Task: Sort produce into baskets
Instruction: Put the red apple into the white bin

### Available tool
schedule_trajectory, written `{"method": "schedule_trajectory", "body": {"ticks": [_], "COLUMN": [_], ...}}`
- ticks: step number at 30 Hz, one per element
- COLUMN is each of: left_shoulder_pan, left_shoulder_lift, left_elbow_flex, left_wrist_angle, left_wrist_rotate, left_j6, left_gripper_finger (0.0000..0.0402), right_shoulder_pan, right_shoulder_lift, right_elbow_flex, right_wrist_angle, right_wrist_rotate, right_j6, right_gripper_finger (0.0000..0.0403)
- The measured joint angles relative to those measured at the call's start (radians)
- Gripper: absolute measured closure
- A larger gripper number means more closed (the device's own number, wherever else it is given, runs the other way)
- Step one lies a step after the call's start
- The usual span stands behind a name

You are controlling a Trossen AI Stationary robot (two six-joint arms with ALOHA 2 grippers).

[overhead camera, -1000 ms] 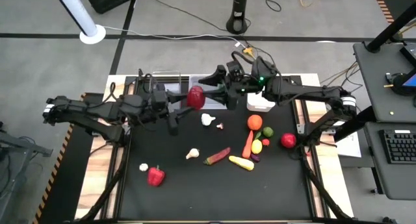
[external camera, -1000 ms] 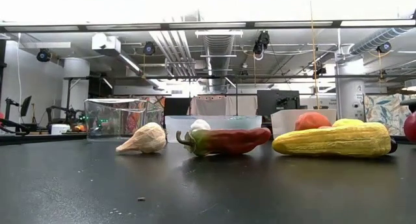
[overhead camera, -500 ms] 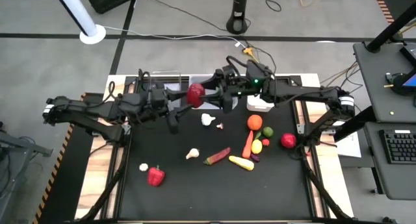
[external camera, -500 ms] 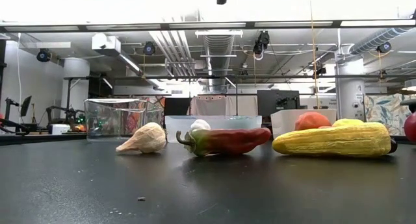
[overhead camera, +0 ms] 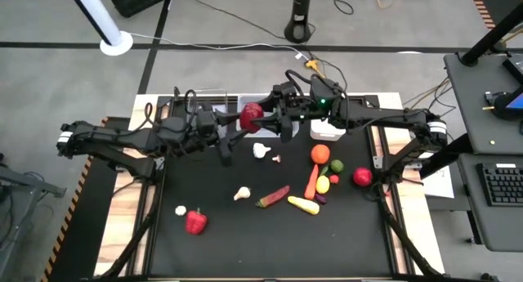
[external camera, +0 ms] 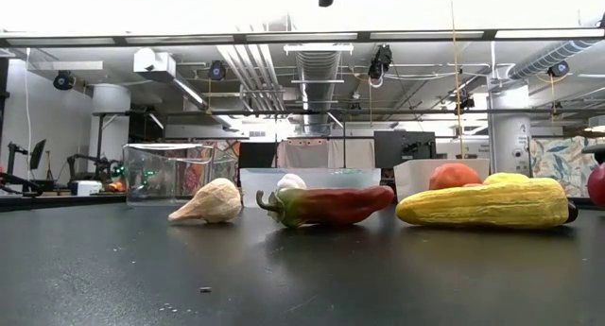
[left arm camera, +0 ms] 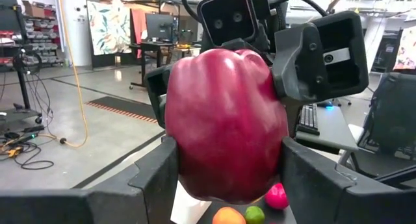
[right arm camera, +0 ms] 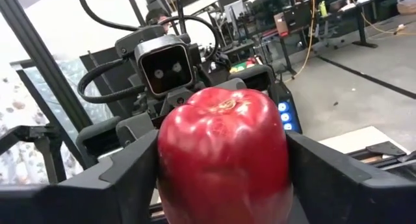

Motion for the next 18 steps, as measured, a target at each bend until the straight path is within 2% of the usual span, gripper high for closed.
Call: {"method": "schedule_trajectory", "body": {"ticks": [5,11,18], "left_shoulder_pan": [0.000,0.000,0.000], "left_shoulder_lift": [0.001,0.004,-0.001], "left_elbow_flex": [0.000,0.000,0.000], "left_wrist_angle": [-0.002,-0.028,-0.115], "left_wrist_rotate": [-0.001,-0.022,-0.027], "left_j6": [-0.016,-0.085,-0.160], "left_gripper_finger": [0.0176,0.0131,0.0098], "right_shoulder_pan": [0.000,-0.002,-0.036], "right_shoulder_lift": [-0.001,-0.001,0.000], "right_elbow_flex": [0.001,0.001,0.010], "right_wrist_angle": [-0.009,-0.023,-0.133], "right_wrist_rotate": [0.000,0.004,0.002], "right_j6": [0.002,0.009,0.009], "right_gripper_finger": [0.0128,0.0128,0.0128]}}
